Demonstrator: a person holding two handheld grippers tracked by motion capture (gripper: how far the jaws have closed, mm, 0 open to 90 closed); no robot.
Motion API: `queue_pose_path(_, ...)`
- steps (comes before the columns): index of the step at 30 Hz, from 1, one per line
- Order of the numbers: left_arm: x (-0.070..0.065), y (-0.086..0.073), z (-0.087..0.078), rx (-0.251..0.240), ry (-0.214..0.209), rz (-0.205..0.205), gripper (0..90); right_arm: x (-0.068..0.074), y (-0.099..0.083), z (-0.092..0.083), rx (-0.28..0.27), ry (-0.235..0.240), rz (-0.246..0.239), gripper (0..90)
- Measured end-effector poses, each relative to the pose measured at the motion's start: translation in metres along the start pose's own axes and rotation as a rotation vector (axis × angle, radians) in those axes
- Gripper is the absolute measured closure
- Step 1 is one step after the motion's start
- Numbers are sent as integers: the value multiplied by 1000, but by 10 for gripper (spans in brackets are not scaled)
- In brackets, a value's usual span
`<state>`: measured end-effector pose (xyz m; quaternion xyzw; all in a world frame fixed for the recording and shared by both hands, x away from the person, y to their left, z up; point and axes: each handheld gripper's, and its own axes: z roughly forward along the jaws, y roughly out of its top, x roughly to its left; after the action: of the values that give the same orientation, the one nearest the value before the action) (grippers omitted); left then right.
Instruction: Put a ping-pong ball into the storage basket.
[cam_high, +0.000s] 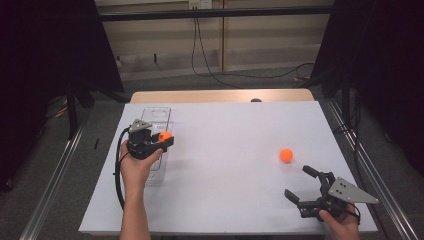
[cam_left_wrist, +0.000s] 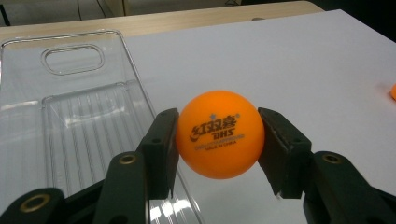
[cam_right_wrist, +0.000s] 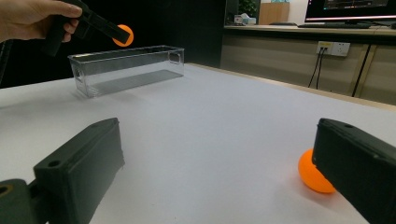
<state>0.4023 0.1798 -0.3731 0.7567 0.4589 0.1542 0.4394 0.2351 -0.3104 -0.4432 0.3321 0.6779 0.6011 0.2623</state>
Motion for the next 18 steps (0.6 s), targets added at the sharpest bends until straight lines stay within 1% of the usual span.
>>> queue_pose_path(10, 5, -2, -2, 3, 24, 1, 509, 0, 0, 0, 0, 0, 0, 19)
queue_pose_path(13, 6, -2, -4, -5, 31, -4, 509, 0, 0, 0, 0, 1, 0, 19)
queue_pose_path(17, 8, -3, -5, -1, 37, -3, 509, 0, 0, 0, 1, 0, 0, 19)
queue_pose_path(18, 8, -3, -5, -3, 38, -9, 509, 0, 0, 0, 1, 1, 0, 19)
